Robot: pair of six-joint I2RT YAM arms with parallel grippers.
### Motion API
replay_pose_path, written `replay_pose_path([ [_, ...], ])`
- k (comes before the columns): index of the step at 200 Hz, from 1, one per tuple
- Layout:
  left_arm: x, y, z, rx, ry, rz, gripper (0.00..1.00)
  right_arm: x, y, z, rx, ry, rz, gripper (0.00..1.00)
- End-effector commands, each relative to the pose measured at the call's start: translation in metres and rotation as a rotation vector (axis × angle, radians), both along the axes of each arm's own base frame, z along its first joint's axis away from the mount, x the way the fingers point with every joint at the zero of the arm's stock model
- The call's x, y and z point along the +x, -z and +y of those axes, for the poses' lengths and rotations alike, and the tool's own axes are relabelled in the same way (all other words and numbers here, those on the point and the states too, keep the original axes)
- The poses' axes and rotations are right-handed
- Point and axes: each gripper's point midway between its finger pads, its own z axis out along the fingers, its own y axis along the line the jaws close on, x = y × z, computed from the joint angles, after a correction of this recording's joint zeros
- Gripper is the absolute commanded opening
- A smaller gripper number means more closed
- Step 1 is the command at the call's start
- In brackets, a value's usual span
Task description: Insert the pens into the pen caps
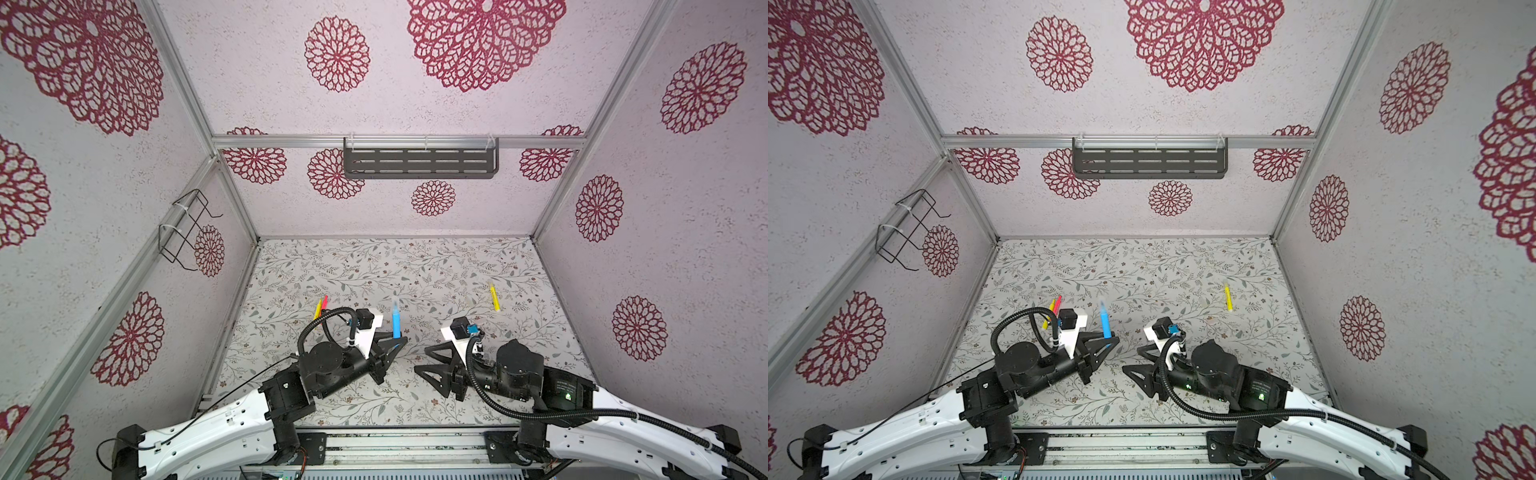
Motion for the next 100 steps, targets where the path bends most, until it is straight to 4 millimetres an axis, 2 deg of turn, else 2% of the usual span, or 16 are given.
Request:
replay_pose_path([
  [1, 0.006, -0.002, -0.002, 0.004, -0.018, 0.008, 0.00, 0.003, -0.026, -0.007, 0.018, 0.022, -0.070, 0.62],
  [59, 0.009, 0.002, -0.015, 0.005, -0.001, 0.015, 0.00, 0.017, -0.042, 0.002, -0.011, 0.062, -0.131, 0.59],
  [100, 0.007, 0.004, -0.017, -0.004, 0.006, 0.022, 0.00, 0.027, -0.043, 0.014, -0.038, 0.081, -0.129, 0.58],
])
